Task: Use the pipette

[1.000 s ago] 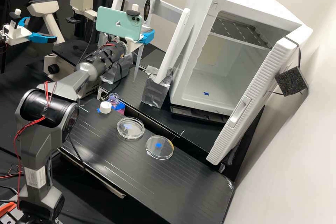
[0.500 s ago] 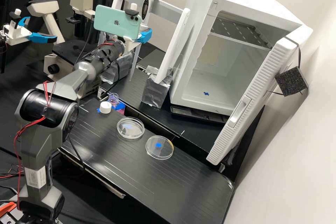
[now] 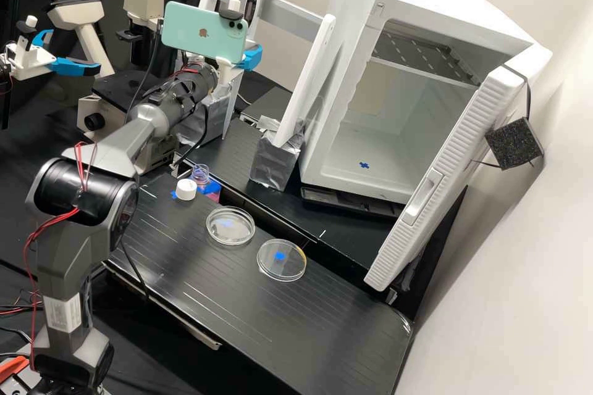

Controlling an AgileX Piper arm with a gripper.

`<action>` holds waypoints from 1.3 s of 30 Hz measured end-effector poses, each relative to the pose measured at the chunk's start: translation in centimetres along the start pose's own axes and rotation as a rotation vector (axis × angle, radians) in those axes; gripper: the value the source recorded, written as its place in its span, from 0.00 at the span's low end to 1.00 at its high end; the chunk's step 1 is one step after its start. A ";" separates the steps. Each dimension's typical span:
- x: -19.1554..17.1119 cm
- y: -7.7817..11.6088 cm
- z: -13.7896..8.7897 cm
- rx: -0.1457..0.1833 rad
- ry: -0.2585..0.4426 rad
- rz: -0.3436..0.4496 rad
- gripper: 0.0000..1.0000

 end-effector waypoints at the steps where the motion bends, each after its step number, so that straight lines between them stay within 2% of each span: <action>1: 0.0 0.1 -0.1 0.000 0.001 0.003 0.00; 10: -1.0 1.8 -1.1 0.020 0.039 0.046 0.00; 18: -4.5 2.3 -0.4 0.043 0.078 0.066 0.00; 20: -5.4 2.3 0.0 0.034 0.089 0.076 0.00; 21: -5.8 2.2 0.3 0.040 0.089 0.078 0.00; 25: -7.8 2.0 1.4 0.107 0.099 0.101 0.00; 28: -9.1 1.7 2.2 0.143 0.102 0.126 0.00; 35: -10.6 0.2 3.5 0.141 0.104 0.157 0.00; 39: -11.0 -1.1 3.9 0.135 0.103 0.132 0.00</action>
